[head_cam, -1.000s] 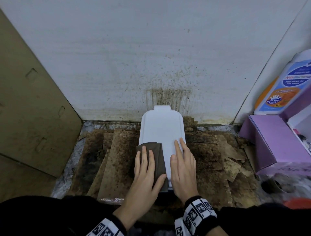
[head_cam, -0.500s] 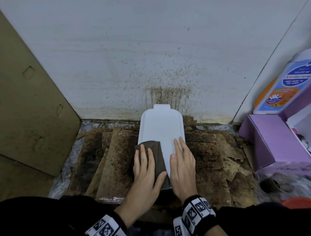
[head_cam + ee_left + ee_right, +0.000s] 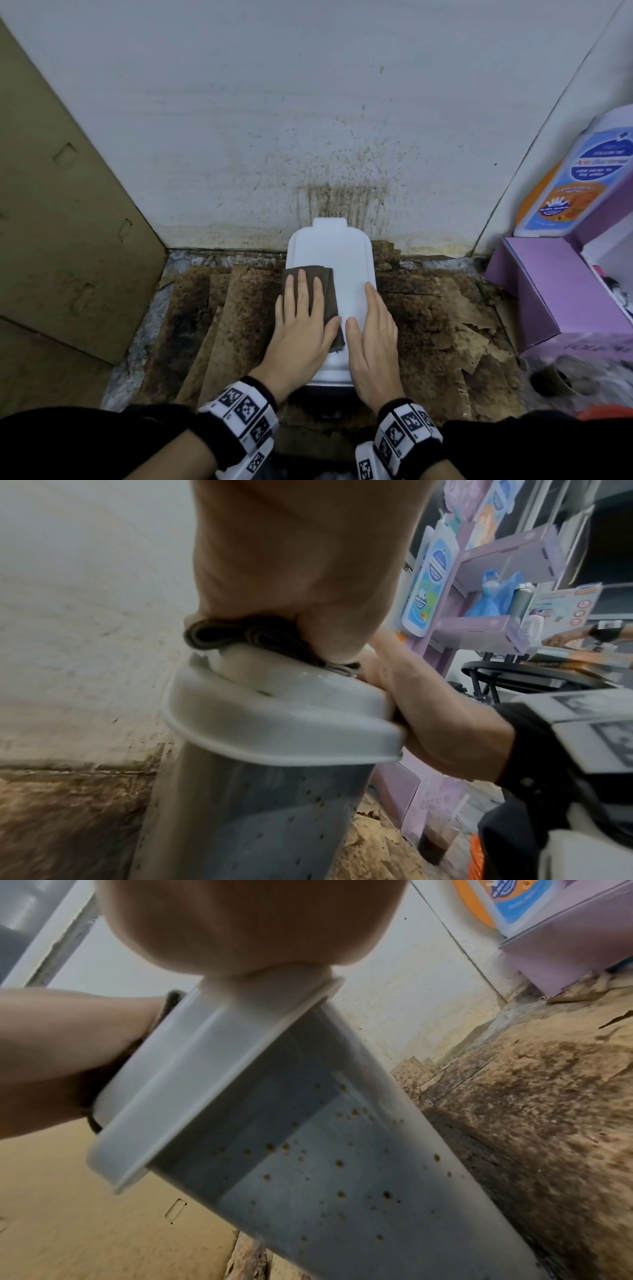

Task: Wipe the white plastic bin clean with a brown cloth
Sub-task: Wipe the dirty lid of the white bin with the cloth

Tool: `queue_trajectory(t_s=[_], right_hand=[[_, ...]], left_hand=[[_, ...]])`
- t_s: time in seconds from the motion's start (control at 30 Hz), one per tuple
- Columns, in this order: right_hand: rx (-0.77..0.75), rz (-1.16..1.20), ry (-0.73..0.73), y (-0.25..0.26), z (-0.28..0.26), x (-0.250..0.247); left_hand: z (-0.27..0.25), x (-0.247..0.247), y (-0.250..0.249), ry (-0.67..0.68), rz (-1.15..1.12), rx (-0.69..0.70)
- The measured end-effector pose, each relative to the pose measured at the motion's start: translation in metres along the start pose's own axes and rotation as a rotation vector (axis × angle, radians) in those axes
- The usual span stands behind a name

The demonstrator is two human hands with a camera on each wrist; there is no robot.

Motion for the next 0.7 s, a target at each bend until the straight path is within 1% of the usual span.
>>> queue_trajectory(t_s=[0.07, 0.13, 0.2, 0.3, 0.37, 0.4, 0.47, 0.53, 0.57, 0.63, 0.7], right_hand=[[0.026, 0.078, 0.026, -0.001, -0.001, -0.002], [0.070, 0.177, 0.082, -0.001, -0.001, -0.004], [0.117, 0.331, 0.122, -0.001, 0.000, -0.008], [0.177, 0.548, 0.139, -0.005, 0.002, -0.015], [0.197, 0.586, 0.157, -0.006, 0.004, -0.016], [0.205, 0.597, 0.159, -0.007, 0.004, -0.017], [0.221, 0.625, 0.151, -0.011, 0.005, -0.018], [0.231, 0.626, 0.138, -0.015, 0.005, -0.019], [0.234, 0.619, 0.131, -0.016, 0.005, -0.019], [0.229, 0.597, 0.114, -0.019, 0.007, -0.021], [0.184, 0.518, 0.085, -0.020, 0.009, -0.024]], left_hand=[[0.000, 0.003, -0.004, -0.028, 0.041, -0.017], [-0.002, 0.006, -0.014, -0.028, 0.048, -0.011], [-0.004, 0.010, -0.029, -0.013, 0.060, 0.011], [-0.005, 0.017, -0.051, -0.006, 0.065, 0.038], [-0.004, 0.021, -0.055, -0.002, 0.068, 0.034], [-0.004, 0.019, -0.057, -0.035, 0.062, 0.056], [-0.003, 0.012, -0.057, -0.032, -0.008, 0.103], [-0.004, 0.003, -0.052, -0.007, -0.183, 0.108], [-0.005, -0.002, -0.049, -0.016, -0.278, 0.107], [-0.010, -0.014, -0.040, -0.097, -0.390, 0.116], [-0.017, -0.019, -0.030, -0.179, -0.380, 0.172]])
Point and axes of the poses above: each hand's wrist, its own z-axis towards the middle knuckle, its own x-axis out of the palm, y = z × x, the point moved 5 cm from there along z, towards the middle knuckle, and after that the axes turned 9 degrees about -z, right-handed, at the moved point
